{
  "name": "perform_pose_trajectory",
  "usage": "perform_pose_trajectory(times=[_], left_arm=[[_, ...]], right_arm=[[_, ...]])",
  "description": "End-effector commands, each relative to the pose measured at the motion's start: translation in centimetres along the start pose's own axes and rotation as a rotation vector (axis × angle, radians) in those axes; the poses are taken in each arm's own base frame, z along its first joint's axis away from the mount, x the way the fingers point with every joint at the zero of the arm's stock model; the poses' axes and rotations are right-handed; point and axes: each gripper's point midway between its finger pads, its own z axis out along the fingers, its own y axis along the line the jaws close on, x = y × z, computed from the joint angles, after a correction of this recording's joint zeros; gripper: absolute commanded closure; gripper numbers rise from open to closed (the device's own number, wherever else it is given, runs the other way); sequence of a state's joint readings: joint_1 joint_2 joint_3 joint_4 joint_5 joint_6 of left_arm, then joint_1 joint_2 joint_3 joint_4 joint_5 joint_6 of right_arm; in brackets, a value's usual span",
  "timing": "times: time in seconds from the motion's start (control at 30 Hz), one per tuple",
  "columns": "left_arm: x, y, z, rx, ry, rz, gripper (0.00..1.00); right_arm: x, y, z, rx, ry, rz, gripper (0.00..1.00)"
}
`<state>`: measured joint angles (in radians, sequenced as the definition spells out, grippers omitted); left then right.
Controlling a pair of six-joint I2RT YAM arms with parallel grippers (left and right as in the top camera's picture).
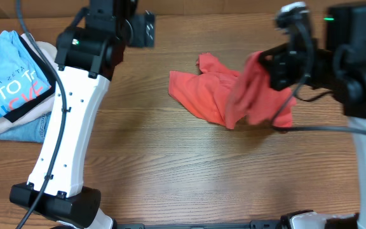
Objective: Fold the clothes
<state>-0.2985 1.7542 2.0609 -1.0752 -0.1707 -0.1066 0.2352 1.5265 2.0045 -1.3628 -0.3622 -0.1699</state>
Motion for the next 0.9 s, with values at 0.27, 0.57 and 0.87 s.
perform_pose_trajectory(times=[0.27, 0.57, 0.87], left_arm=[[5.2, -0.9, -2.6, 0.050, 0.203, 0.022, 0.21], [6.2, 1.2, -3.4, -0.057, 0.235, 0.041, 0.21], [6.2, 1.2, -3.4, -0.059, 0.234, 0.042, 0.21]], right_arm=[[1.6, 4.6, 11.0, -0.123, 0.215, 0.030, 0.96], [2.0, 7.4, 19.8, -0.178, 0.260, 0.073, 0.96], [5.2, 12.0, 26.6, -0.233, 0.340, 0.039, 0.96]])
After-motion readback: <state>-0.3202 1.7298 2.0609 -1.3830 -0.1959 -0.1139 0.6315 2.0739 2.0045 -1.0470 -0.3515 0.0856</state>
